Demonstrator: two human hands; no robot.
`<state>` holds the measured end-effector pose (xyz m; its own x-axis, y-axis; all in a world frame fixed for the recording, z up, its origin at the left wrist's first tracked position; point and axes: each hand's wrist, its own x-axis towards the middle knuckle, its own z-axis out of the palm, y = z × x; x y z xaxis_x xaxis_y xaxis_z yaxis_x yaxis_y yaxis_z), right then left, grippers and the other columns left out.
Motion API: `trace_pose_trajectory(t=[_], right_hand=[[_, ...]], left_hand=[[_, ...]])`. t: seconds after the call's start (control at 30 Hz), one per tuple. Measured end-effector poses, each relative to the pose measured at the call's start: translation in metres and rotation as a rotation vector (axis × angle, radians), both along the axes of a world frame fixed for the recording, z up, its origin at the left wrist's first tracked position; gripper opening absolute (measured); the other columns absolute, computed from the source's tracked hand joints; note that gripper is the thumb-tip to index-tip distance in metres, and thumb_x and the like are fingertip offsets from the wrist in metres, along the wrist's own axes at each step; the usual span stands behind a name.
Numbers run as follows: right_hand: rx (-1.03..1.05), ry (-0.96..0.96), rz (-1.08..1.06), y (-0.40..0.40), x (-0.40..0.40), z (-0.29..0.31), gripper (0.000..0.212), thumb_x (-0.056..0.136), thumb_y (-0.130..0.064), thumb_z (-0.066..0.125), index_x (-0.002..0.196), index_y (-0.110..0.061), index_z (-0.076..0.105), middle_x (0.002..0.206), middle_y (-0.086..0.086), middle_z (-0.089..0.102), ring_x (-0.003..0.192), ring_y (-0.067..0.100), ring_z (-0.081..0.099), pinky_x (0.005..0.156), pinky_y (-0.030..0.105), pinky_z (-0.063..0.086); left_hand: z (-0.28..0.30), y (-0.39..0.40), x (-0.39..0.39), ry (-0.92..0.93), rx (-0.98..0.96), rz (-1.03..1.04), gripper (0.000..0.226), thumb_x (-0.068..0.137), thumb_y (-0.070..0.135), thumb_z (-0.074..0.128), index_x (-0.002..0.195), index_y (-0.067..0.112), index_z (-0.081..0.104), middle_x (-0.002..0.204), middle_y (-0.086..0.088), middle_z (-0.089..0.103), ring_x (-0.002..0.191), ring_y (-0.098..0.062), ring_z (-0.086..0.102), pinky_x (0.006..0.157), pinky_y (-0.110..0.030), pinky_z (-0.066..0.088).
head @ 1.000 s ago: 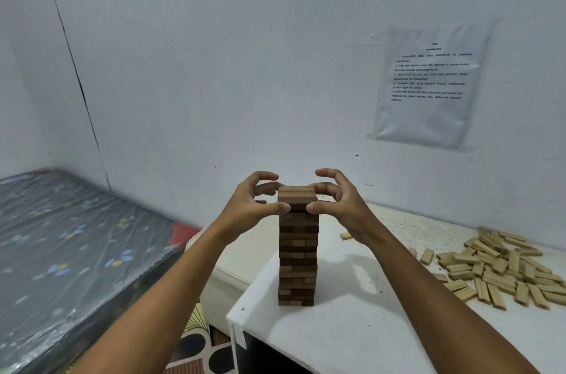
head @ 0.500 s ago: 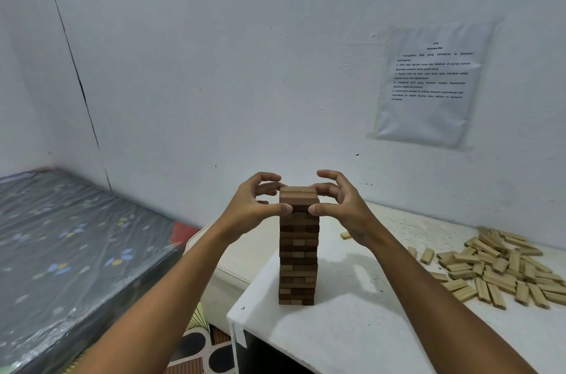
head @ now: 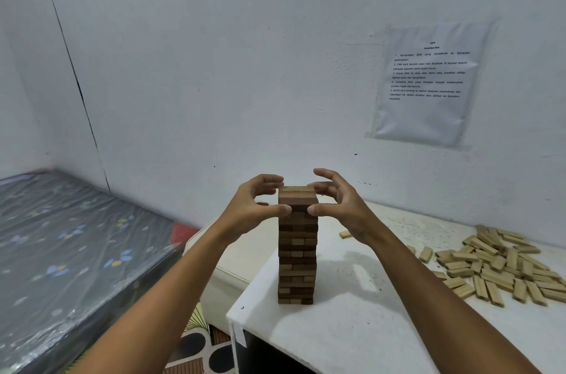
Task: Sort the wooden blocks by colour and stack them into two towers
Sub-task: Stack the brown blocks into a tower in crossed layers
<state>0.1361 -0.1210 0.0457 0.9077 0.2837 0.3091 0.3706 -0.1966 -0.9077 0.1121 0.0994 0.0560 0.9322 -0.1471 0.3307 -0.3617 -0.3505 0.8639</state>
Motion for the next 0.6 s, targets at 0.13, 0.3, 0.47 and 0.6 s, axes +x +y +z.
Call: trace_pose_trajectory(t=[0.13,0.3,0.47,0.6], right_hand=[[0.005,-0.004,0.014,-0.002,-0.002,0.004,0.078,0.065,-0.034,0.076,0.136,-0.037,0.043,0.128,-0.005,0.058,0.124,0.014,0.050,0.102,0.036,0.043],[0.015,-0.016,-0.020,-0.005,-0.009,0.014,0.061,0.075,-0.040,0.062,0.134,-0.029,0.047,0.128,-0.001,0.056,0.118,0.016,0.055,0.096,0.033,0.050],[-0.038,-0.077,-0.130,-0.023,-0.017,0.030,0.043,0.092,-0.031,0.063,0.133,-0.026,0.050,0.130,0.002,0.056,0.115,0.017,0.058,0.097,0.037,0.051],[-0.094,-0.106,-0.199,-0.052,-0.028,0.045,0.044,0.091,-0.032,0.066,0.132,-0.026,0.052,0.127,-0.001,0.058,0.113,0.013,0.059,0.101,0.042,0.049]], left_hand=[[0.002,-0.001,-0.004,-0.019,0.025,0.005,0.074,0.053,0.059,0.077,0.120,0.033,0.058,0.125,0.008,0.062,0.117,-0.011,0.057,0.095,-0.030,0.050],[0.014,-0.006,-0.012,-0.100,0.097,0.053,0.062,0.071,0.054,0.067,0.125,0.025,0.058,0.127,0.008,0.060,0.119,-0.009,0.055,0.102,-0.038,0.047],[0.038,-0.018,-0.015,-0.216,0.246,0.080,0.063,0.072,0.056,0.065,0.127,0.027,0.057,0.129,0.012,0.056,0.121,-0.006,0.050,0.096,-0.025,0.038],[0.064,-0.041,-0.013,-0.288,0.375,0.048,0.058,0.083,0.044,0.073,0.133,0.022,0.054,0.136,0.007,0.054,0.125,-0.008,0.046,0.099,-0.024,0.035]])
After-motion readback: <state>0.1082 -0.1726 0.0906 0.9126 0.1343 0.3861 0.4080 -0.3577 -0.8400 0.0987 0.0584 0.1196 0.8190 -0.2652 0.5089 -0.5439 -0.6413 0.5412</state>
